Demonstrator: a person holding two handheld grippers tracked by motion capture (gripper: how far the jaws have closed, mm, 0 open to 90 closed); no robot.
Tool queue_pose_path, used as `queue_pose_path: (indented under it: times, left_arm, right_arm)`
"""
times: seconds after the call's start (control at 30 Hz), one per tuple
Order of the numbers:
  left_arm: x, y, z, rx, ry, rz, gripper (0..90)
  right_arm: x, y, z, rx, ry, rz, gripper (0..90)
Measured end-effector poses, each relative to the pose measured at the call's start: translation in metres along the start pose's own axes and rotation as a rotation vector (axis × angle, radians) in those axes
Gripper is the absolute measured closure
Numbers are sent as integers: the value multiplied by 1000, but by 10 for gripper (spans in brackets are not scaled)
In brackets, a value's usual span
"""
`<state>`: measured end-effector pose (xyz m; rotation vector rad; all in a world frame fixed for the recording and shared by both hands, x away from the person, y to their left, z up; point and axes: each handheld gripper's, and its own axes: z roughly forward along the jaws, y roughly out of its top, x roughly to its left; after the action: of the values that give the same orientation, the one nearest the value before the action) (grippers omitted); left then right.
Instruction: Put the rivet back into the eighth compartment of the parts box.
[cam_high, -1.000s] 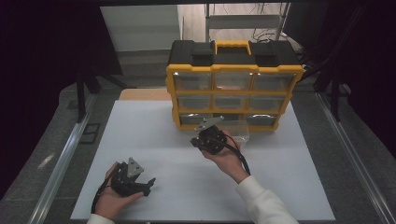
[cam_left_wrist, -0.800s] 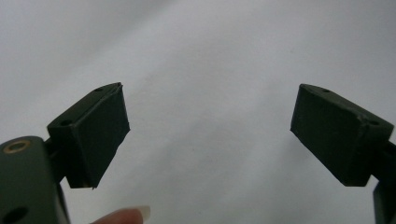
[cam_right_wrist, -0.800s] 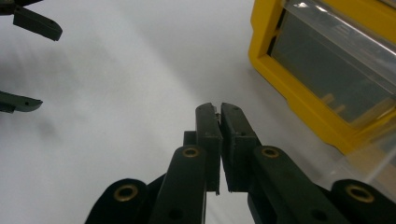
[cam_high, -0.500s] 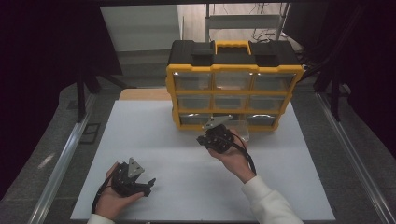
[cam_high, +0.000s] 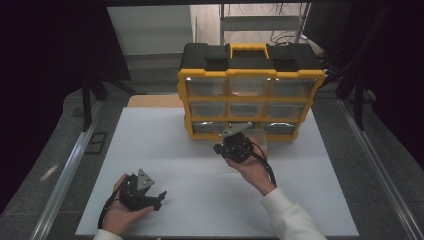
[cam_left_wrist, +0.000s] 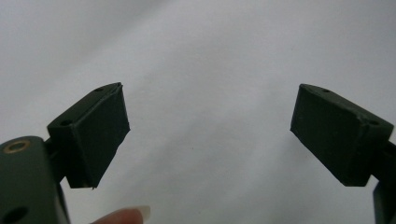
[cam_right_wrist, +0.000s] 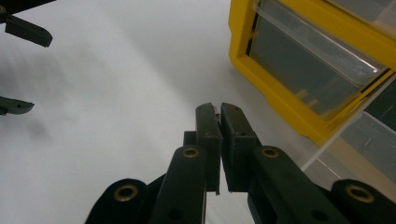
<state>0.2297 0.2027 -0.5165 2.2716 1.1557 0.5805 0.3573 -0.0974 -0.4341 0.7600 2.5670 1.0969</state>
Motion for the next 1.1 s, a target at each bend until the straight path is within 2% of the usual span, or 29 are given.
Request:
queue_pose_path:
  times: [1.1]
  left_arm:
    - [-1, 0, 2, 8, -5, 7, 118]
  right_arm:
    - [-14, -3, -15, -13, -34, 25, 863]
